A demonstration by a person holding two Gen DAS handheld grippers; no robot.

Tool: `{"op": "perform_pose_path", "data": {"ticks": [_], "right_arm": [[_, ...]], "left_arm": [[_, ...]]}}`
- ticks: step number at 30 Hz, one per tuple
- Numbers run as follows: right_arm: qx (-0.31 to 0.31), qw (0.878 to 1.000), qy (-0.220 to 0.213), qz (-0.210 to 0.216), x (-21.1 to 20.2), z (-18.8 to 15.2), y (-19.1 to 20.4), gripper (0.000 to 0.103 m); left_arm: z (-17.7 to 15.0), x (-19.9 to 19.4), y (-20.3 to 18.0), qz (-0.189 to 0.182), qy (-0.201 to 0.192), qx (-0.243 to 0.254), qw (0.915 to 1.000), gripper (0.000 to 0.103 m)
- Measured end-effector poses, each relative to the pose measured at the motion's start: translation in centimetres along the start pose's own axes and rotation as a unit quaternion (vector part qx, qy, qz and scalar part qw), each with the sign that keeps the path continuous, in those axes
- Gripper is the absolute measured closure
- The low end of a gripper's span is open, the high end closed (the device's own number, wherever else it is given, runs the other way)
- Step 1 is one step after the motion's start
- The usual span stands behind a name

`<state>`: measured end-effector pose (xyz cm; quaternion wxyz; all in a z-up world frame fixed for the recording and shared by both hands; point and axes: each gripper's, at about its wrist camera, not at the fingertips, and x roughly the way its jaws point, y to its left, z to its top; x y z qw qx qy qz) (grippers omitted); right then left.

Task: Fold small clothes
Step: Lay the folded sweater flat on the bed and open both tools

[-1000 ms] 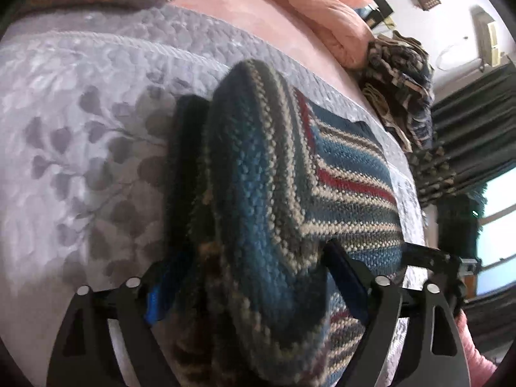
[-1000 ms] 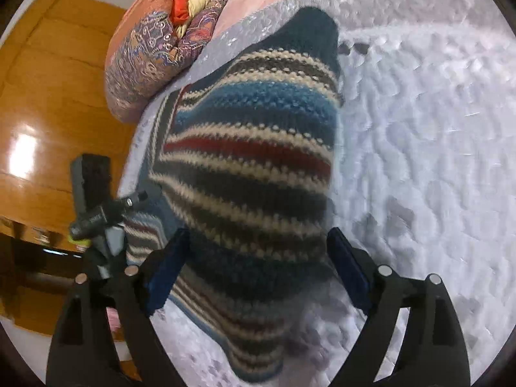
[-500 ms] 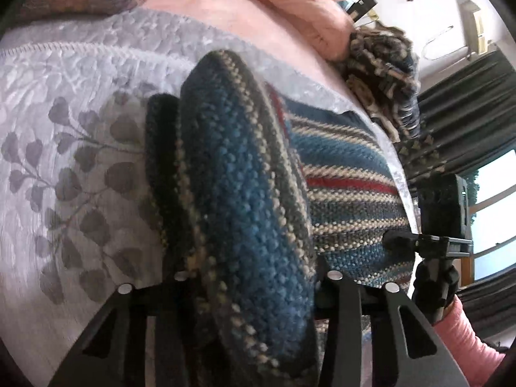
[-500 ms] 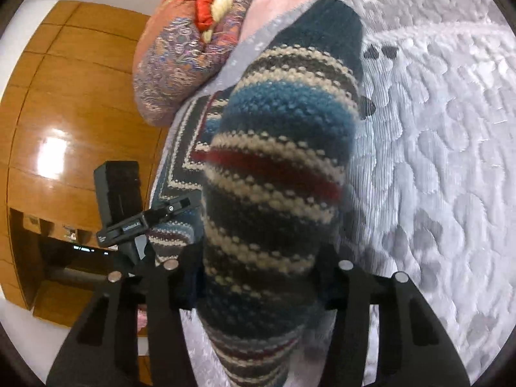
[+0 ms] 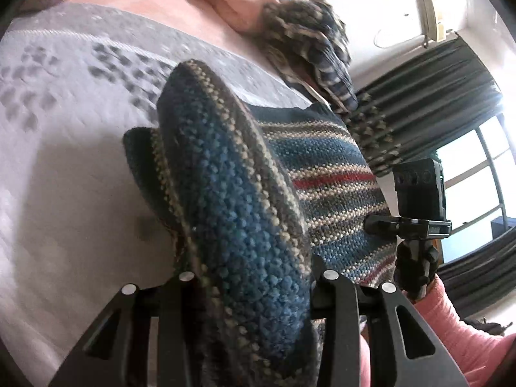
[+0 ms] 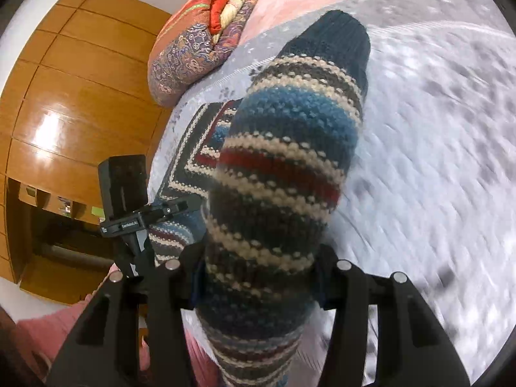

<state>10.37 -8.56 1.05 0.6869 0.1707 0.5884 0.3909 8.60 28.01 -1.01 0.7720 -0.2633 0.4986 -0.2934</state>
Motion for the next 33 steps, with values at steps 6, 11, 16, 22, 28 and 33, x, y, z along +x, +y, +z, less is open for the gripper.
{"op": "perform_pose_path", "data": {"ticks": [6, 11, 16, 22, 28, 33], "right_arm": [[0.026, 1.0, 0.002, -0.012, -2.3, -3.2, -4.5, 0.054], [0.055, 0.998, 0.005, -0.027, -1.2, -4.7, -8.4, 0.053], [0.058, 0.998, -0.01, -0.034, -0.6, -5.7, -9.6, 0.042], [0.066, 0.996, -0.027, -0.052, -2.0, -8.1, -9.6, 0.026], [0.053, 0.993, -0.029, -0.105, -4.3, -11.4, -7.6, 0.025], [0.067, 0.992, -0.018, -0.109, -4.3, -14.6, -7.0, 0.029]], "left_arm": [[-3.9, 4.5, -3.6, 0.003, 0.01, -0.008, 0.9999, 0.065], [-5.7, 7.3, -3.7, 0.028, 0.012, -0.014, 0.9994, 0.064], [-6.4, 8.7, -3.8, 0.051, 0.014, 0.008, 0.9986, 0.058], [-5.4, 9.6, -4.2, 0.066, 0.016, 0.011, 0.9977, 0.047], [-6.3, 7.8, -7.1, 0.143, 0.019, 0.028, 0.9892, 0.037], [-9.1, 5.7, -9.6, 0.165, 0.005, 0.042, 0.9854, 0.035]]}}
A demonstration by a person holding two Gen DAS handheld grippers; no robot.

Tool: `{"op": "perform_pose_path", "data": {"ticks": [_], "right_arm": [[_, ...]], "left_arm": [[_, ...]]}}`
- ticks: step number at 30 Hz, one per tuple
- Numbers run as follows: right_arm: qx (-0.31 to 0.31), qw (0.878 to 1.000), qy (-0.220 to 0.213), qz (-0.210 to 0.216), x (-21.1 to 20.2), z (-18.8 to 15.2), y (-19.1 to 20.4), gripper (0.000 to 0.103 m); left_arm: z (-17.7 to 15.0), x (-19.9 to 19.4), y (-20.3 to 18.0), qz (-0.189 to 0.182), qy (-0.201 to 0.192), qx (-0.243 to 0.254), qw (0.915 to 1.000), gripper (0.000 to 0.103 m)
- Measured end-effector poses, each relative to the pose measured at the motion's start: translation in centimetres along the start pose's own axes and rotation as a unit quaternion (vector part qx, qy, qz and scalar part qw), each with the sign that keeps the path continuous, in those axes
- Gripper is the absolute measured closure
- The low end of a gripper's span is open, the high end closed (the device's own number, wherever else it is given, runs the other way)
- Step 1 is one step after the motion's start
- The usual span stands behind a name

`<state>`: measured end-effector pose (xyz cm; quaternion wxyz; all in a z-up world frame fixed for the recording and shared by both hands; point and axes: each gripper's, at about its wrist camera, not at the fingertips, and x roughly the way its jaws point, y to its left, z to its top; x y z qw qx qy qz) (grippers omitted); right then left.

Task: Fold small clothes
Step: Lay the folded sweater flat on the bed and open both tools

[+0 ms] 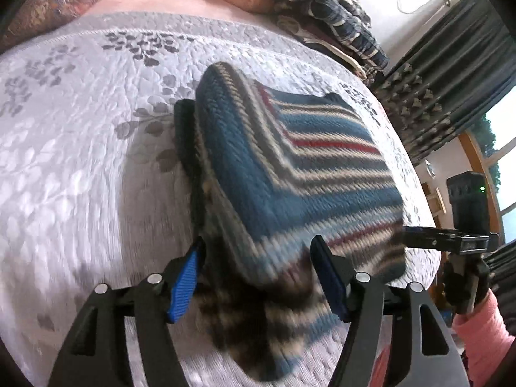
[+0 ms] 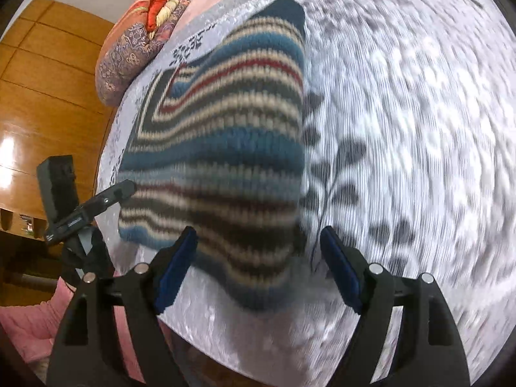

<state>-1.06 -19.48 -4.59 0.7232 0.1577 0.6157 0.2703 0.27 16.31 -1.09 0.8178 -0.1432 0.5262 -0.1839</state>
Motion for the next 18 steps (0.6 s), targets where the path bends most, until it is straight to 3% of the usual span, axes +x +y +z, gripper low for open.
{"op": "perform_pose_path", "data": {"ticks": [3, 7, 18], "right_arm": [[0.01, 1.0, 0.006, -0.01, 0.3, -1.4, -0.1, 0.046], [0.024, 0.999, 0.007, -0.029, 0.9, -2.6, -0.7, 0.049], [0.025, 0.998, -0.003, -0.057, 1.6, -3.4, -1.2, 0.048]], "left_arm": [[-1.7, -0.7, -0.9, 0.017, -0.004, 0.007, 0.9998, 0.034], [-3.8, 0.1, -0.1, 0.04, 0.014, 0.006, 0.9991, 0.035], [-5.3, 1.9, 2.6, 0.028, 0.032, -0.027, 0.9987, 0.029]]}}
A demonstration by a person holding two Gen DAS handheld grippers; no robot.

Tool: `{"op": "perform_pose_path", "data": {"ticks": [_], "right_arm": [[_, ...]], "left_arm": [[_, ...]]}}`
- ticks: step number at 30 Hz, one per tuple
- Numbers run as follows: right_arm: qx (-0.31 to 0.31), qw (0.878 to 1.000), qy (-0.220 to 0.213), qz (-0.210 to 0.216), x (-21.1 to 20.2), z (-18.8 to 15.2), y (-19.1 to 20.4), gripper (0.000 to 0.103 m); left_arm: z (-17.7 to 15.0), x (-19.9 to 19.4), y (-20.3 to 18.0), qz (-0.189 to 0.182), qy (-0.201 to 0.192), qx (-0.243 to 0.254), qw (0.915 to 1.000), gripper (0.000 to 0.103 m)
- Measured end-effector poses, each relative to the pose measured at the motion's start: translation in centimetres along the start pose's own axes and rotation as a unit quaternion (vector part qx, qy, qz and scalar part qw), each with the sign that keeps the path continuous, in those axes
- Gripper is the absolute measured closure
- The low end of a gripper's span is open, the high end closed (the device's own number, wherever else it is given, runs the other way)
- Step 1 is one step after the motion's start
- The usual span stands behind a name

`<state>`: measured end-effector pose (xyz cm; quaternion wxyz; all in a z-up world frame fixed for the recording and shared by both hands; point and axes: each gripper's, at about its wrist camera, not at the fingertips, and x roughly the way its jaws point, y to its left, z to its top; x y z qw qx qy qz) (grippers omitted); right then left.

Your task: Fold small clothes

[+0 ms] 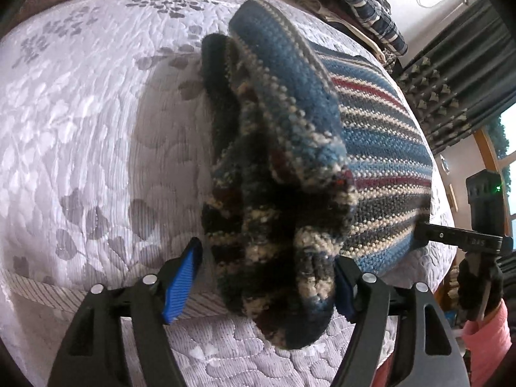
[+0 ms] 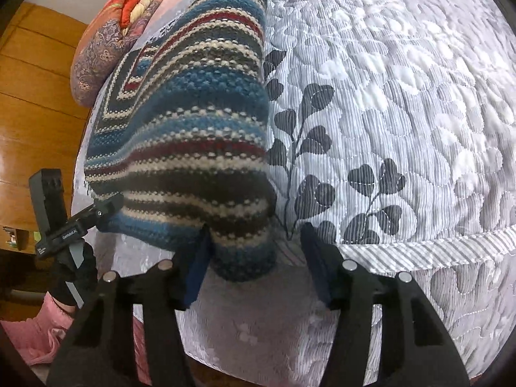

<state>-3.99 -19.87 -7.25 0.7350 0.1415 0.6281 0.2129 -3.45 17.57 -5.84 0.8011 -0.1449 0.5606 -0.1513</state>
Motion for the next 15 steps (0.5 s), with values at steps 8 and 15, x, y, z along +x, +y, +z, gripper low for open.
{"op": "perform_pose_path", "data": {"ticks": [8, 15], "right_arm": [[-0.014, 0.999, -0.028, -0.045, -1.6, -0.6, 2.1, 0.026], [-0.023, 0.994, -0.046, -0.097, -3.1, -1.6, 3.2, 0.014]], "left_arm": [[-0.4, -1.5, -1.8, 0.045, -0.006, 0.014, 0.9989, 0.031], [-1.0, -4.0, -3.8, 0.084, -0.017, 0.015, 0.9962, 0.03]]}}
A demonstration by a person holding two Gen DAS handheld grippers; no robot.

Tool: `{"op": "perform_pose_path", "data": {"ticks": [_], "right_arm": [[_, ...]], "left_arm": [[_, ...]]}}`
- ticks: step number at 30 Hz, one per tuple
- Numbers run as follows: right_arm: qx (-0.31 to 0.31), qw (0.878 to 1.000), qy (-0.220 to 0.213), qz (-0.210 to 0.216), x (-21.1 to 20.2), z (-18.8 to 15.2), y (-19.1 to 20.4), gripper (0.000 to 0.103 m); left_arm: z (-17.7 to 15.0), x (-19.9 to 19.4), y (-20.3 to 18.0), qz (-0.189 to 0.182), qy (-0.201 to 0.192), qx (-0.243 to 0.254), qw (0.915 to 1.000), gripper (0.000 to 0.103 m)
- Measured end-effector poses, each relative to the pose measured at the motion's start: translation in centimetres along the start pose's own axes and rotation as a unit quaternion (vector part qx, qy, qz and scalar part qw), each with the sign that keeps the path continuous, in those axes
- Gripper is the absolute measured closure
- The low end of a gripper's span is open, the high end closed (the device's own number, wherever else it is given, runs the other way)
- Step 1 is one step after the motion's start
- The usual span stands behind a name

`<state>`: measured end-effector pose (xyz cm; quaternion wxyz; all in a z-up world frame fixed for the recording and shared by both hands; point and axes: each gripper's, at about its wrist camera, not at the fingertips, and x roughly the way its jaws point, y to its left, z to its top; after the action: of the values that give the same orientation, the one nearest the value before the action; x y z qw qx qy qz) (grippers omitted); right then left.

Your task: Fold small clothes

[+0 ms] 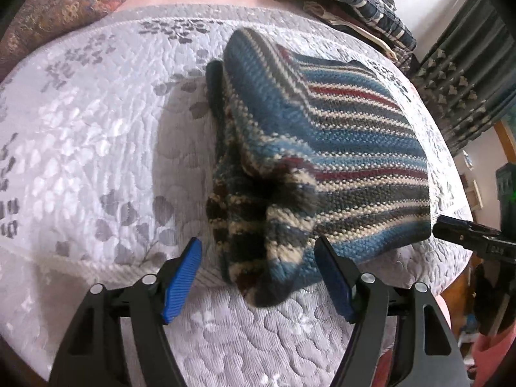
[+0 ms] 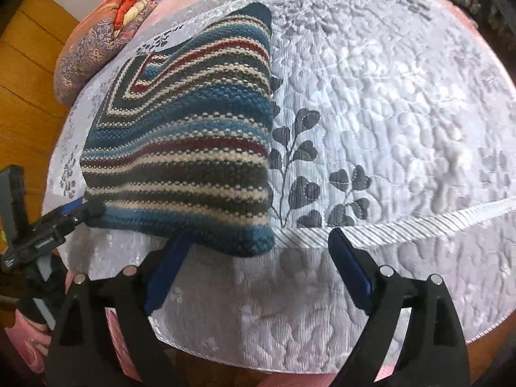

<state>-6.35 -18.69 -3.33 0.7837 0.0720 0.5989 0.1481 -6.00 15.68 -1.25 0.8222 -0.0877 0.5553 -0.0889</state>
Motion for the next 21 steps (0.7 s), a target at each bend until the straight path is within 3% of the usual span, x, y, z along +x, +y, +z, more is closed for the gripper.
{"op": "perform_pose_path", "data": {"ticks": [13, 21], "right_arm": [[-0.03, 0.995, -0.028, -0.088, -2.8, -0.8, 3.6, 0.009], [-0.032, 0.994, -0.043, -0.097, -4.2, -1.2, 5.0, 0.007]], "left_arm": [[-1.0, -4.6, -2.7, 0.063, -0.023, 0.005, 0.9977, 0.024], [-1.3, -5.9, -4.1, 0.077, -0.03, 0.014, 0.9965, 0.02]]}}
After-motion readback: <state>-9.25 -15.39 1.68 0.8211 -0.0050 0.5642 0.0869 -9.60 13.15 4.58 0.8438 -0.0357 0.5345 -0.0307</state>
